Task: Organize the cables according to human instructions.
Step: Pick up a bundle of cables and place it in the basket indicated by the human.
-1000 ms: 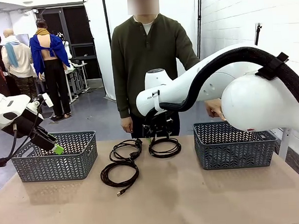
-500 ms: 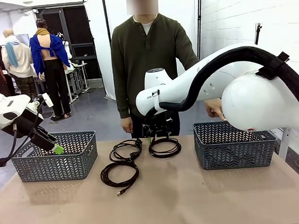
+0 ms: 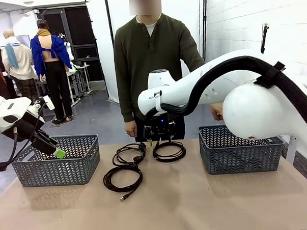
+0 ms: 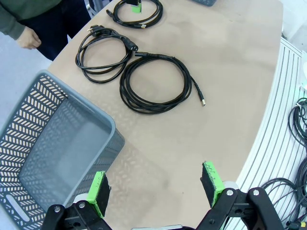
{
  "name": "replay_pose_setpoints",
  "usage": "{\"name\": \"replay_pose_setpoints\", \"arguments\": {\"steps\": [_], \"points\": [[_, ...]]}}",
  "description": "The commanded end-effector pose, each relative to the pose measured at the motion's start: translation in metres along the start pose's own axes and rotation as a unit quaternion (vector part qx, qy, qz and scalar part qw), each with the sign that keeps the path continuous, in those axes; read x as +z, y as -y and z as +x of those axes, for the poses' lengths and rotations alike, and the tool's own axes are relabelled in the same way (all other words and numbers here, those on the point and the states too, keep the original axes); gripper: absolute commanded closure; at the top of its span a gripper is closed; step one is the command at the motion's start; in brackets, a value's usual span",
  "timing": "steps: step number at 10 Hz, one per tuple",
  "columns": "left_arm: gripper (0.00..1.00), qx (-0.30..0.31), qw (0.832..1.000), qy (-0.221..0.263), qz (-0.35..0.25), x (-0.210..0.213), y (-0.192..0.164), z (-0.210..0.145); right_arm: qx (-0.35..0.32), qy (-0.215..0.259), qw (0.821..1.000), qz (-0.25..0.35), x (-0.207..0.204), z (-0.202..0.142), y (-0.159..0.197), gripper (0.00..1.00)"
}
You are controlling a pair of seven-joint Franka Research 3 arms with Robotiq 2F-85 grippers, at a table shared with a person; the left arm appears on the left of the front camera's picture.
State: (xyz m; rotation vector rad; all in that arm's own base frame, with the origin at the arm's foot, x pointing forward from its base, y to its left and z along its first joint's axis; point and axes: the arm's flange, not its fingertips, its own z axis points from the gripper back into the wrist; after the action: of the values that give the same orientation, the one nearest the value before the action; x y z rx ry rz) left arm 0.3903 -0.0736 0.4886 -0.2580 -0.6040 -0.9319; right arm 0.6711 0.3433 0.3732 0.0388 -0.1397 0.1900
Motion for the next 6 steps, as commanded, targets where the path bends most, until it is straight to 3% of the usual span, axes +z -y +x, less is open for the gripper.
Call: {"name": "replay_pose_setpoints", "arguments": {"steps": [1,6], "points": [[0.0,-0.006,1.0,0.006,-0.009,0.0,-0.003,-0.002,-0.032,-0.011,0.999,-0.005,-0.006,0.021,-0.006,0.0],[0.0,-0.006,1.0,0.006,-0.009,0.0,-0.003,-0.002,-0.049,-0.011,0.999,-0.01,-0.034,0.032,-0.009,0.0]]}}
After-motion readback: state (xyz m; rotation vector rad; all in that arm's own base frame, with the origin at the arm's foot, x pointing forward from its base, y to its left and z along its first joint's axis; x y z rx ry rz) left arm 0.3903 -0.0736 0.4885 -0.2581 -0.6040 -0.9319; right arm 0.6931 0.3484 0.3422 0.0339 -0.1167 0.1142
